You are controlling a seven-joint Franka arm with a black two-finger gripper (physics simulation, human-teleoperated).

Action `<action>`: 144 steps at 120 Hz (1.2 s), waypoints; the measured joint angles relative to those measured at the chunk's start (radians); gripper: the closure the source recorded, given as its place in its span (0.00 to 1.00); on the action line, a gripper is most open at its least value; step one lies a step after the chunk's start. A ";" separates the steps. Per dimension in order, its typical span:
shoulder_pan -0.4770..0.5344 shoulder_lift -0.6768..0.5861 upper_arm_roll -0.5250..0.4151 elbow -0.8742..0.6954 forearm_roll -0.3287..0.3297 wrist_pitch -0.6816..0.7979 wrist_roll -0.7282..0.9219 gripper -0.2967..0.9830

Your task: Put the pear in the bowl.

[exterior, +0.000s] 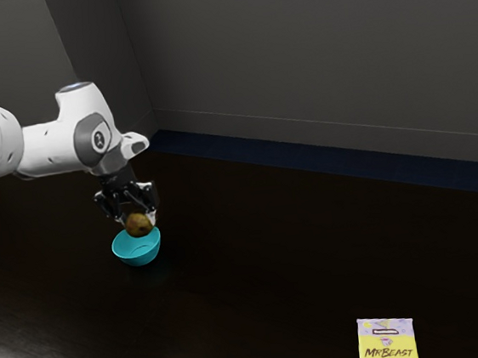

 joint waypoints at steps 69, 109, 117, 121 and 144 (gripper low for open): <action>0.000 0.055 0.028 0.008 -0.019 -0.026 0.038 0.34; -0.078 -0.138 0.038 0.011 0.059 -0.105 0.071 0.25; -0.105 -0.206 0.036 0.013 0.095 -0.121 0.076 0.25; -0.108 -0.236 0.032 0.015 0.110 -0.129 0.078 0.25; -0.099 -0.290 -0.032 0.197 0.200 -0.223 0.085 0.24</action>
